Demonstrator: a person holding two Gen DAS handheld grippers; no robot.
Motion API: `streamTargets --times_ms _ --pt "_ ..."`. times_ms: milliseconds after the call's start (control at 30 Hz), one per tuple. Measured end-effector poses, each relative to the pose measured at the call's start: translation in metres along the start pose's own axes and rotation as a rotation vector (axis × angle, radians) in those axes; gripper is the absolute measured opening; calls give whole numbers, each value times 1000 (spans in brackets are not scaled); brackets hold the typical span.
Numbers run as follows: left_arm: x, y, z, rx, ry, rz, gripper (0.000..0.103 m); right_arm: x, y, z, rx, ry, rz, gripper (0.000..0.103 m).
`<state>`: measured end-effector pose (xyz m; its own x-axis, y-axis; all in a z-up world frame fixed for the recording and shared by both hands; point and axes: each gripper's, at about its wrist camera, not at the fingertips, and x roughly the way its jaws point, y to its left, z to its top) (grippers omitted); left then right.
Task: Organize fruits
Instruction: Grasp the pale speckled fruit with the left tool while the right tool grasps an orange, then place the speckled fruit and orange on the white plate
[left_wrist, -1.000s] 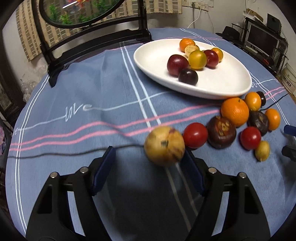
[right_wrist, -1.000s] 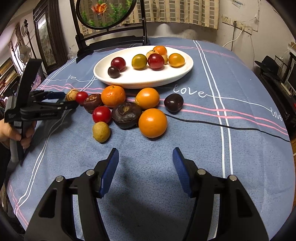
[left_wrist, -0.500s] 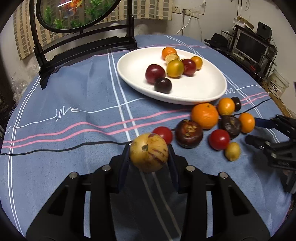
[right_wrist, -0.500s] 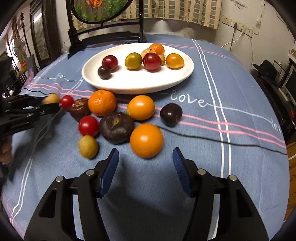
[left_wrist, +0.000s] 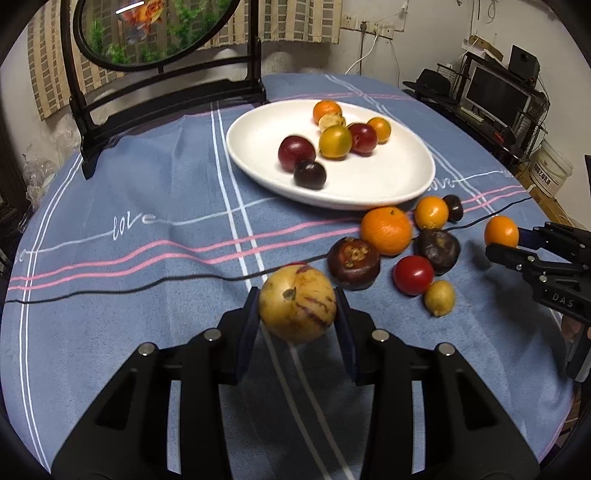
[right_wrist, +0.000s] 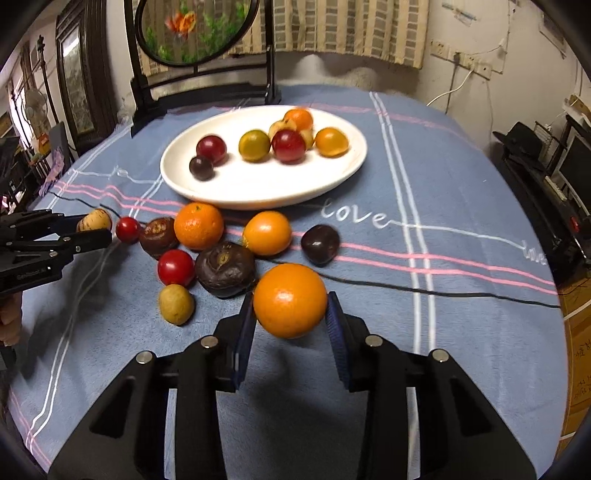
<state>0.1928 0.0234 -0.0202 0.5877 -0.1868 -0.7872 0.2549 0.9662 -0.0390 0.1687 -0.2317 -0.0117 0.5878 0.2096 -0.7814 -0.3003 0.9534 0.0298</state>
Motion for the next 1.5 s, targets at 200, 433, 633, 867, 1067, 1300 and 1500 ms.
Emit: streamTargets --times_ms 200,433,633,867,1067,1300,1500 --pt "-10 -17 30 27 -51 -13 40 -19 -3 21 -9 -89 3 38" --pt "23 -28 76 21 -48 -2 40 14 3 66 -61 -98 15 38" --pt "66 -28 105 -11 -13 26 40 57 11 90 -110 -51 1 38" --pt "84 -25 123 -51 -36 66 68 81 8 101 -121 -44 -41 43" --pt "58 -27 118 -23 -99 100 77 65 -5 92 -75 -47 -25 43" --pt "29 -10 85 -62 -79 122 80 31 -20 63 -4 -48 -1 43" --pt "8 -6 52 -75 -63 129 81 6 -13 27 21 -26 21 43"
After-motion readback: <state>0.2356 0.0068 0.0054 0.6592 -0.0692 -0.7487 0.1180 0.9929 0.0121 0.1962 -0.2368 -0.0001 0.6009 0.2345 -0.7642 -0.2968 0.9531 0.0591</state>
